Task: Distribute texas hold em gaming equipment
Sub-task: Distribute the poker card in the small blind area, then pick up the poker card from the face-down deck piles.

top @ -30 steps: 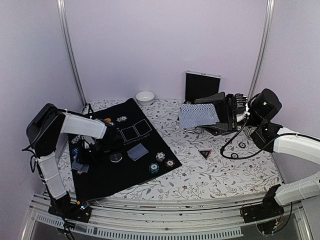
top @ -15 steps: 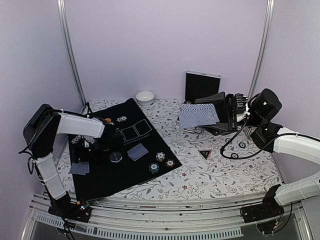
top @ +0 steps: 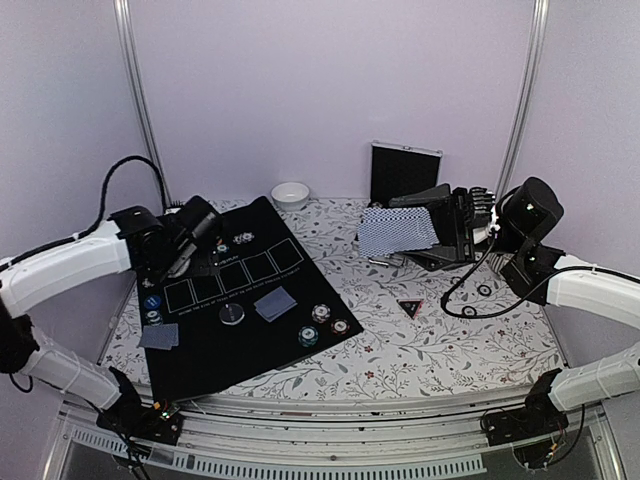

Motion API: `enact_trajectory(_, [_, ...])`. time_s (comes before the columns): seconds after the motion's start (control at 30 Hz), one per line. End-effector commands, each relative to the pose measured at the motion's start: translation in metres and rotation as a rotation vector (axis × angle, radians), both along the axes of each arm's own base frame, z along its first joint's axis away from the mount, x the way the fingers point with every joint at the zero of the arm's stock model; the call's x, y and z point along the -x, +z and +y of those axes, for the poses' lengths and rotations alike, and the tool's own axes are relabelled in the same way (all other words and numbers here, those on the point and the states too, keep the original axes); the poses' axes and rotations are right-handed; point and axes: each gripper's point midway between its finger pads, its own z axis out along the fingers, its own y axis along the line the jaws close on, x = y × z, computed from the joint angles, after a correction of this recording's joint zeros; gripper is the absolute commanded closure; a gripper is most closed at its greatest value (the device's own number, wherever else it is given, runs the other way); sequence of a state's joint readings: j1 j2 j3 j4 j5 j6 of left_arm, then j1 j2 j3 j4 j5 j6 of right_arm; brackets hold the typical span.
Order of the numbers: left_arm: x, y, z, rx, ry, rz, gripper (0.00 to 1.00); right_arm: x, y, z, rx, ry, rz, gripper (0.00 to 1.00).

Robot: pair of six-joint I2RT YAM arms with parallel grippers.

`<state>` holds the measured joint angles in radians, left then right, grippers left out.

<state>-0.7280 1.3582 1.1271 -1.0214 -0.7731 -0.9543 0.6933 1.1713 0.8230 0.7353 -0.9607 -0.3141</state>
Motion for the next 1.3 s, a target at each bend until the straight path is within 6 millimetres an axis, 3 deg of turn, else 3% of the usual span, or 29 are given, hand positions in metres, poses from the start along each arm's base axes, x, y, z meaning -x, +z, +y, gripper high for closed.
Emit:
enact_trajectory(0.0, [-0.016,0.11,-0.095,0.256,-0.608,-0.406,0.02,0.004,0.008,-0.005,-0.024,0.002,-0.026,0.38])
enact_trajectory(0.07, [0.013,0.16,-0.123,0.373,-0.877,-0.597,0.02,0.004,0.008,-0.005,-0.023,0.001,-0.024,0.38])
enact_trajectory(0.13, [0.044,0.197,-0.136,0.411,-1.068,-0.746,0.05,0.003,0.008,-0.005,-0.024,0.001,-0.026,0.38])
enact_trajectory(0.2, [0.066,0.216,-0.149,0.364,-1.222,-0.808,0.12,0.003,0.009,-0.005,-0.025,0.0,-0.028,0.38])
enact_trajectory(0.3, [0.078,0.22,-0.176,0.229,-1.37,-0.767,0.19,0.003,0.011,-0.005,-0.027,0.001,-0.029,0.38])
enact_trajectory(0.4, [0.103,0.221,-0.218,0.084,-1.593,-0.756,0.21,0.003,0.011,-0.004,-0.026,0.003,-0.027,0.38])
enact_trajectory(0.5, [0.146,0.225,-0.247,-0.104,-1.835,-0.9,0.22,0.003,0.011,-0.005,-0.025,0.005,-0.023,0.38])
enact_trajectory(0.57, [0.163,0.225,-0.258,-0.255,-1.912,-1.036,0.22,0.003,0.011,-0.004,-0.025,0.006,-0.023,0.38])
enact_trajectory(0.83, [0.183,0.224,-0.3,-0.704,-1.893,-1.237,0.31,0.005,0.013,-0.006,-0.027,0.01,-0.028,0.38])
enact_trajectory(1.03, [0.177,0.222,-0.314,-0.766,-1.859,-1.257,0.36,0.005,0.013,-0.006,-0.029,0.009,-0.031,0.38])
enact_trajectory(1.17, [0.174,0.223,-0.32,-0.789,-1.85,-1.255,0.48,0.006,0.014,-0.007,-0.03,0.011,-0.033,0.38])
enact_trajectory(1.27, [0.171,0.218,-0.324,-0.809,-1.859,-1.232,0.49,0.006,0.013,-0.007,-0.03,0.009,-0.031,0.38])
